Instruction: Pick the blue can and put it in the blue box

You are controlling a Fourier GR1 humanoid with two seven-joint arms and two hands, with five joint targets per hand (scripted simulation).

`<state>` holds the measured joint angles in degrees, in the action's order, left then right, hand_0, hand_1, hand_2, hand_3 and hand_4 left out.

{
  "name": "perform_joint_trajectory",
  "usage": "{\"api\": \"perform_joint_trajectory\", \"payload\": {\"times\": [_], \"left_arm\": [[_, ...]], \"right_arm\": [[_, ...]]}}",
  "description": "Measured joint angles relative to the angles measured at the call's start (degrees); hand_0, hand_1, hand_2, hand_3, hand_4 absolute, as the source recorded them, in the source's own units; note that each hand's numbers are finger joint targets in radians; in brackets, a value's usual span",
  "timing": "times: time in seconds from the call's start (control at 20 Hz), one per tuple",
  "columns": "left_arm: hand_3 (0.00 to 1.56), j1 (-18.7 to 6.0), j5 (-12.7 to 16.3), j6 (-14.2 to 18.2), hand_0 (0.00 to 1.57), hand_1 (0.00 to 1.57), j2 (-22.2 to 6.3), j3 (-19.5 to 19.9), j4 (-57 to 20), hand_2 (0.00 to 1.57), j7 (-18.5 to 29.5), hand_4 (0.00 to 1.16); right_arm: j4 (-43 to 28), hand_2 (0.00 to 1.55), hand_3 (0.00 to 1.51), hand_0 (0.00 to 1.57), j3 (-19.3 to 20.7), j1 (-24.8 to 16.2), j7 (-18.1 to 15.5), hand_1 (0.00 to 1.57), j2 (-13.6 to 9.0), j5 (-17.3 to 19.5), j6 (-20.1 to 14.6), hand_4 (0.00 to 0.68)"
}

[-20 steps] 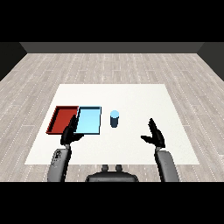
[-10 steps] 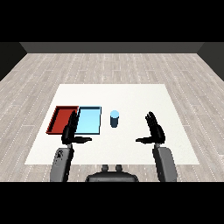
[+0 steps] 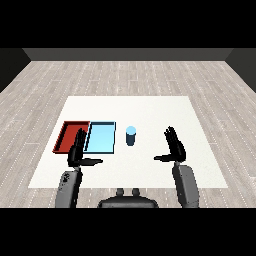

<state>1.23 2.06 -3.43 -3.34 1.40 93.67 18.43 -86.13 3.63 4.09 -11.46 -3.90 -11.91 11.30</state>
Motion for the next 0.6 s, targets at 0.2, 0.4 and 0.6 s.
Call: {"api": "perform_joint_trajectory", "payload": {"times": [0.2, 0.4, 0.6], "left_arm": [[0.0, 0.84, 1.05, -0.13, 0.0, 0.0, 0.41, 0.03, 2.49, 0.0, -1.51, 0.0], [0.0, 1.1, 1.16, -0.3, 0.0, 0.0, 0.38, 0.44, 2.55, 0.0, -1.15, 0.0], [0.0, 1.49, 1.53, -0.51, 0.0, 0.0, 0.59, 0.43, 2.19, 0.0, -0.65, 0.0]], "right_arm": [[4.72, 0.0, 0.0, 0.0, 0.87, 2.99, 0.22, 0.0, 0.32, -0.79, -0.04, 0.0], [9.33, 0.0, 0.0, 0.0, 1.0, 6.96, 0.1, 0.0, 1.91, -0.92, -1.67, 0.0], [14.35, 0.0, 0.0, 0.0, 1.61, 11.32, 0.06, 0.0, 2.75, -1.55, -3.17, 0.0]]}}
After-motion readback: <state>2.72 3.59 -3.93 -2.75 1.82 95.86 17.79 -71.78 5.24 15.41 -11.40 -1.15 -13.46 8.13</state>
